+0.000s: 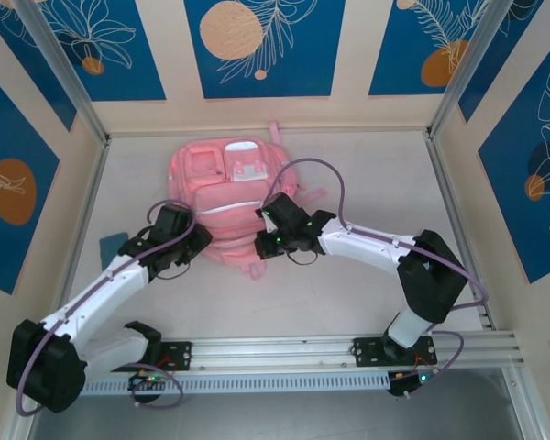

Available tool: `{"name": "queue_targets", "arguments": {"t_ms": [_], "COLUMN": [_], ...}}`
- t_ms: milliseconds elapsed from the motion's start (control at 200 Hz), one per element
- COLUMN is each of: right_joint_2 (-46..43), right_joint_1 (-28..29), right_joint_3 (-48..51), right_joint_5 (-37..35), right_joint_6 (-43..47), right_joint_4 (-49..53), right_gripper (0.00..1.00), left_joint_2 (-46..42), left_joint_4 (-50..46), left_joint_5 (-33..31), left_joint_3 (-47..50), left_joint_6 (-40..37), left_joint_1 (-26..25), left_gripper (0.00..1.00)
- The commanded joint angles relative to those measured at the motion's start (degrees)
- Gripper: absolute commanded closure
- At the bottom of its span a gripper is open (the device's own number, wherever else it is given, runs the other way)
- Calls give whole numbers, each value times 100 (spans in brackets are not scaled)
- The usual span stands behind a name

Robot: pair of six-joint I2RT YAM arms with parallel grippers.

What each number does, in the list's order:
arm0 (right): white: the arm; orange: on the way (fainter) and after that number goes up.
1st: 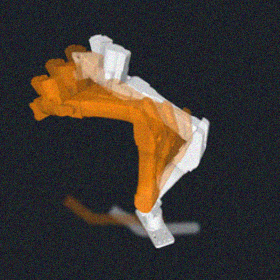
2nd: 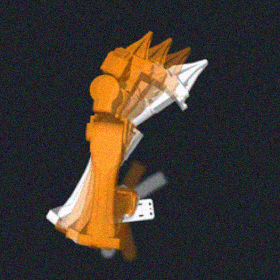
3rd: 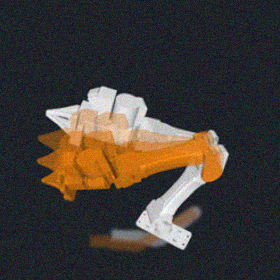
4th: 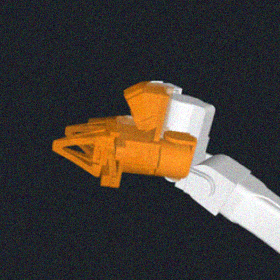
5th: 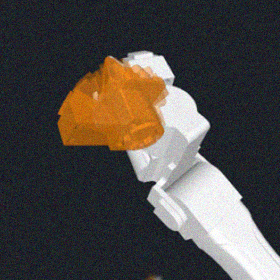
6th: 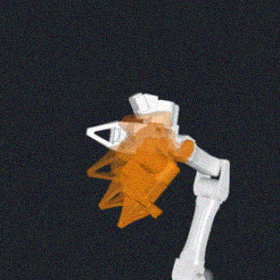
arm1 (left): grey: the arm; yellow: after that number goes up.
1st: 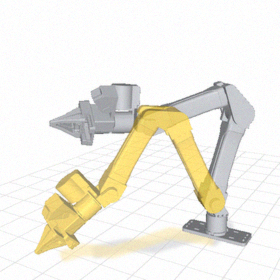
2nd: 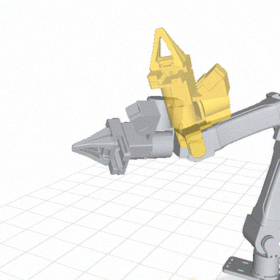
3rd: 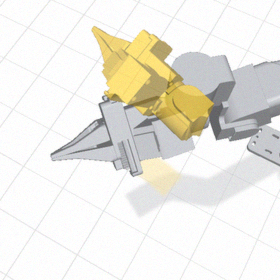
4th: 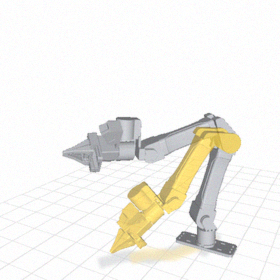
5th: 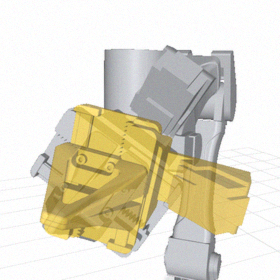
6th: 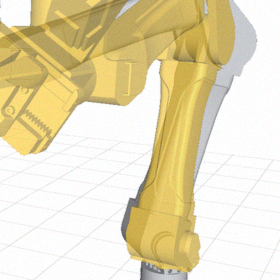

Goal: Pack the student bag

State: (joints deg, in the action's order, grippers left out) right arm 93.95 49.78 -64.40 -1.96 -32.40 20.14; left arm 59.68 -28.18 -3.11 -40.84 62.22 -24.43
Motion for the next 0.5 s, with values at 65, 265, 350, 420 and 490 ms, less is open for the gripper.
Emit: {"name": "queue_targets", "arguments": {"t_ms": [65, 265, 350, 420, 490], "right_joint_2": [513, 947, 1056, 1109, 1142], "right_joint_1": [398, 693, 750, 787, 810], "right_joint_3": [-892, -1457, -1557, -1603, -1649], "right_joint_5": [931, 1029, 1051, 1039, 1055], "right_joint_6": [312, 327, 281, 239, 217], "right_joint_4": [-367, -353, -378, -405, -432], "right_gripper": [100, 100, 100, 100, 100], "left_joint_2": [-529, -1140, -1124, -1044, -957], "left_joint_4": [-922, -1171, -1118, -980, -803], "left_joint_5": [-364, -296, -83, 108, 266], "left_joint_3": [-250, -280, -211, -103, 7], "left_joint_6": [100, 294, 394, 478, 576], "left_joint_1": [85, 273, 320, 327, 324], "left_gripper": [43, 39, 38, 38, 38]}}
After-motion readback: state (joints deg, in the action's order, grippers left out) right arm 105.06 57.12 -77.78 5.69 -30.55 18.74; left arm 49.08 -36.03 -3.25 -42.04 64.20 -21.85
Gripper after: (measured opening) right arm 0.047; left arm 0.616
